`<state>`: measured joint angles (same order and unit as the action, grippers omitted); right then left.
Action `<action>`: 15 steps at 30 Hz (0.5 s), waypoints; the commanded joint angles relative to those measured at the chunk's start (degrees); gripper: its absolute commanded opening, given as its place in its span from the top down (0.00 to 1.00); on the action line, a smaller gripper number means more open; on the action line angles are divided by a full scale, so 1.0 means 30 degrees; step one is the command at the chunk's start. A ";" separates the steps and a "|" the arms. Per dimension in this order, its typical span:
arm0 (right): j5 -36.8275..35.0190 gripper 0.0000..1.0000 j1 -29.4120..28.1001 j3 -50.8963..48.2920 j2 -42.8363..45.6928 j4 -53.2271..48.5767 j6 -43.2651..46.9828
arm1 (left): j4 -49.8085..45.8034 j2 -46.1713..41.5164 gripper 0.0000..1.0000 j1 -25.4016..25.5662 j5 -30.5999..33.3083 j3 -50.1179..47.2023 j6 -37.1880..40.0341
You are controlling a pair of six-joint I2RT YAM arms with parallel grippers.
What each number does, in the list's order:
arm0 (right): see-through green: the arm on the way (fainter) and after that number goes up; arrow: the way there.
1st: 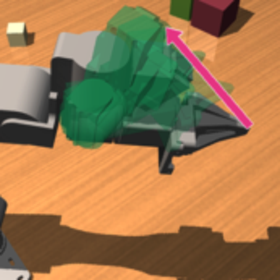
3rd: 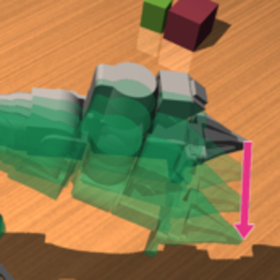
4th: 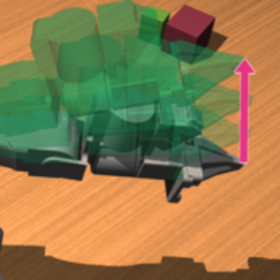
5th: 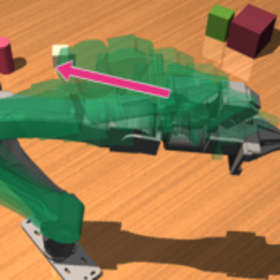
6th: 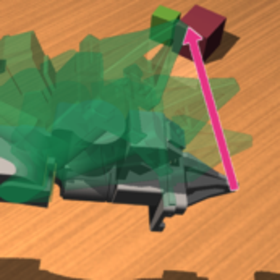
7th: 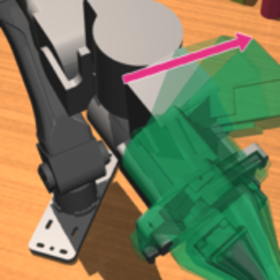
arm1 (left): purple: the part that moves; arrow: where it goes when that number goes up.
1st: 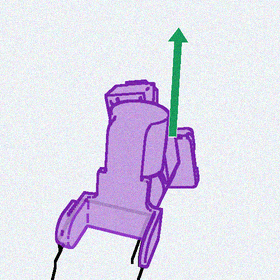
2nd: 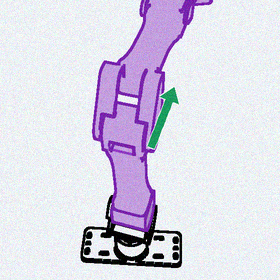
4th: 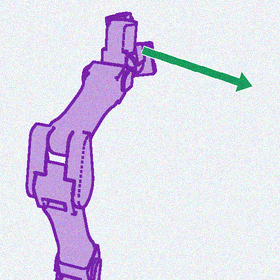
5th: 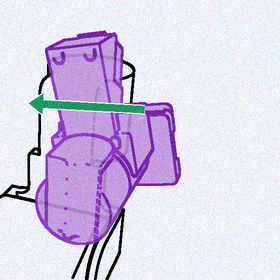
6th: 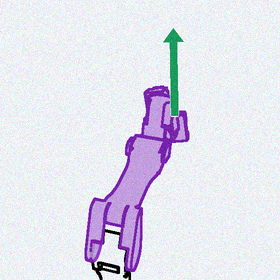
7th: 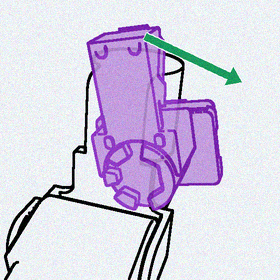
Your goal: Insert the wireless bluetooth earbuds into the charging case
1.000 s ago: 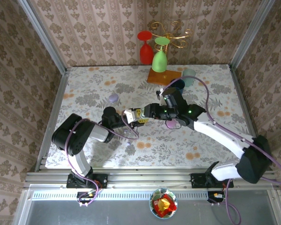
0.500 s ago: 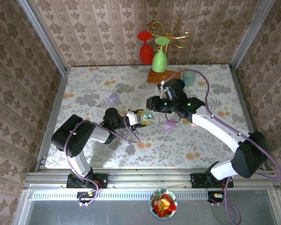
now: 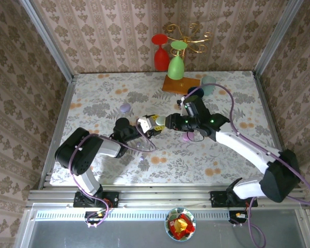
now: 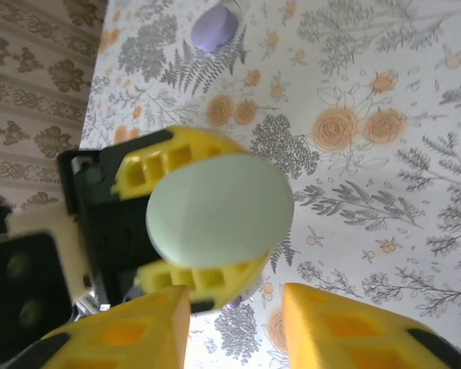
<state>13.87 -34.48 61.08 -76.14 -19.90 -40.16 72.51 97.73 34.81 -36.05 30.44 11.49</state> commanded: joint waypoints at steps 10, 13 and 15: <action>0.6882 0.26 0.2465 -0.4916 0.1688 1.1116 -0.7700 | 0.0659 -0.1228 0.79 0.0643 -0.0761 0.1470 -0.4894; 0.7630 0.26 0.2556 -0.5088 0.0920 1.2572 -0.8593 | 0.0657 -0.1426 0.79 0.0931 -0.0825 0.1628 -0.5526; 0.7976 0.27 0.2667 -0.5248 0.0478 1.3694 -0.9219 | 0.0655 -0.1606 0.79 0.1145 -0.0916 0.1661 -0.5622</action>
<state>32.40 -26.94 46.24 -73.56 11.31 -62.04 72.49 95.15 37.50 -37.06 33.56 -2.17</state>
